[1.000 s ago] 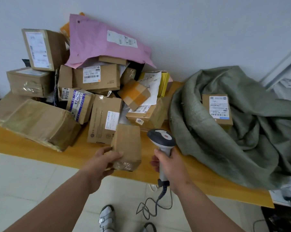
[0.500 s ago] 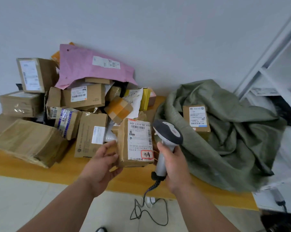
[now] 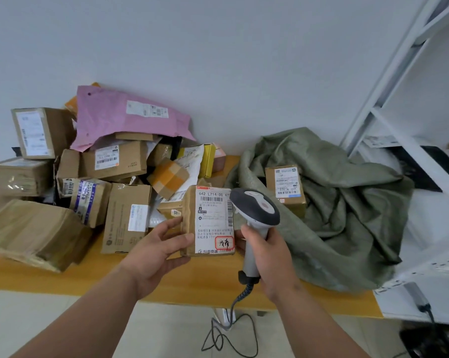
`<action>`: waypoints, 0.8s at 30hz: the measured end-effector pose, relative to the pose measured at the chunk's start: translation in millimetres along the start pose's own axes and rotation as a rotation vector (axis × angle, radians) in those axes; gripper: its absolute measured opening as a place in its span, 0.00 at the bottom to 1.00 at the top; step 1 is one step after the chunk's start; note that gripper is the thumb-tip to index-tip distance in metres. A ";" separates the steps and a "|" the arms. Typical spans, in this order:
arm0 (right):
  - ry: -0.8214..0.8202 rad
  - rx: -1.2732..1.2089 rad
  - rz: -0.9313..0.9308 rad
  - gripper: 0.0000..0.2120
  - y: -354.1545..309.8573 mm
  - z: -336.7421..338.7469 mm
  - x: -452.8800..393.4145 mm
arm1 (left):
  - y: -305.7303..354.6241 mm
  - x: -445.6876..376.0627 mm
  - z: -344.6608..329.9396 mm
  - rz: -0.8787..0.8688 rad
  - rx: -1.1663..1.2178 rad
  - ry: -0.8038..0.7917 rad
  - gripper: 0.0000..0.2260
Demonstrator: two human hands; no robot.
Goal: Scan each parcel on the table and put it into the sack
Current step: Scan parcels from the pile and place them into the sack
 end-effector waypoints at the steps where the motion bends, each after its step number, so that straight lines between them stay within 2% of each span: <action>1: 0.010 0.001 -0.003 0.06 -2.4 2.2 0.5 | 0.1 -0.9 -1.5 -0.018 -0.002 0.027 0.31; 5: 0.002 0.082 -0.001 0.07 -12.8 12.2 6.9 | 1.9 -4.6 -6.1 -0.081 -0.074 0.107 0.27; 12: -0.085 0.099 -0.006 0.14 -31.3 18.6 22.0 | -3.0 -9.1 -13.9 -0.154 -0.130 0.119 0.31; 19: -0.114 0.103 0.022 0.11 -36.8 21.7 26.1 | -6.0 -12.0 -19.7 -0.163 -0.130 0.116 0.32; 24: -0.112 0.125 0.008 0.14 -35.6 24.2 24.7 | -5.8 -14.1 -19.5 -0.155 -0.144 0.120 0.32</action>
Point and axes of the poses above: each hand's wrist, its own x-axis away from the middle knuckle, its own z-axis out of the back of the hand, y = z × x, the point moved 1 cm from there along -x, towards the middle knuckle, and after that the axes turned 5 degrees about -y, right-handed, at the moved point
